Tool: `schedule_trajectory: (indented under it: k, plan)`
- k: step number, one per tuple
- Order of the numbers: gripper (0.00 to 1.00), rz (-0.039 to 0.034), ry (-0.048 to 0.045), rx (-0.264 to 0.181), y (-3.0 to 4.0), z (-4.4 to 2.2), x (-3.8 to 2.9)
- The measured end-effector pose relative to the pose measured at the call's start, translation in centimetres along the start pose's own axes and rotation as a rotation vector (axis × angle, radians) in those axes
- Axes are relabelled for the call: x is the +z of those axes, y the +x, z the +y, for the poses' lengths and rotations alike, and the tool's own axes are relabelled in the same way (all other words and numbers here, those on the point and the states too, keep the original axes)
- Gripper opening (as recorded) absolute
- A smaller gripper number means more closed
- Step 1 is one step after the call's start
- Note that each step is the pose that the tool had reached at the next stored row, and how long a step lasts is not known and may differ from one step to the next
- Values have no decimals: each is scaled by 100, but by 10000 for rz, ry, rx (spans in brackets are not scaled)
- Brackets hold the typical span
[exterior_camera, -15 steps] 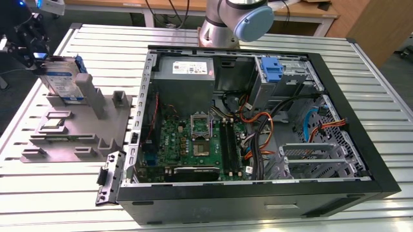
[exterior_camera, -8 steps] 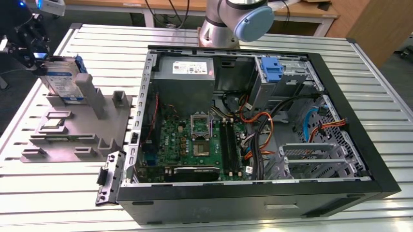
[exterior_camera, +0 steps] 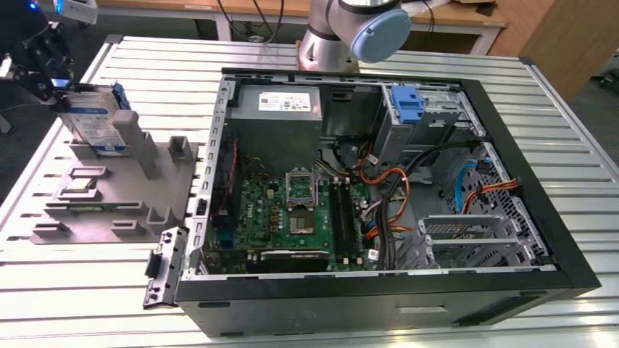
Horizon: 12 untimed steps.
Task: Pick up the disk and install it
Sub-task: 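Pick up the disk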
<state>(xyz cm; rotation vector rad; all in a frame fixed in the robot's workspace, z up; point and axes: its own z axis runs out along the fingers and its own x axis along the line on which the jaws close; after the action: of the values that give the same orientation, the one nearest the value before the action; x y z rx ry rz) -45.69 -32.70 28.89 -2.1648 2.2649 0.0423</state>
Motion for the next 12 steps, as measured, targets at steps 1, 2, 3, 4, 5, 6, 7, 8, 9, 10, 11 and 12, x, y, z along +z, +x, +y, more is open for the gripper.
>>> schedule_trajectory:
  k: [1,2,3,4,5,6,7,8,9,10,11,12]
  plan:
    - [52,0,0,0,0,0,0]
    - [45,0,0,1,0,0,0]
    - [45,0,0,0,0,0,0]
    - [45,0,0,0,0,0,0]
    - [45,0,-1,0,0,0,0]
    - [45,0,0,1,0,0,0]
    - [45,0,0,0,0,0,0]
    - [45,0,0,1,0,0,0]
    - [45,1,1,0,2,-1,0]
    - [45,3,1,0,4,-1,0]
    - [45,4,0,0,7,0,0]
    - [45,7,1,0,10,-1,0]
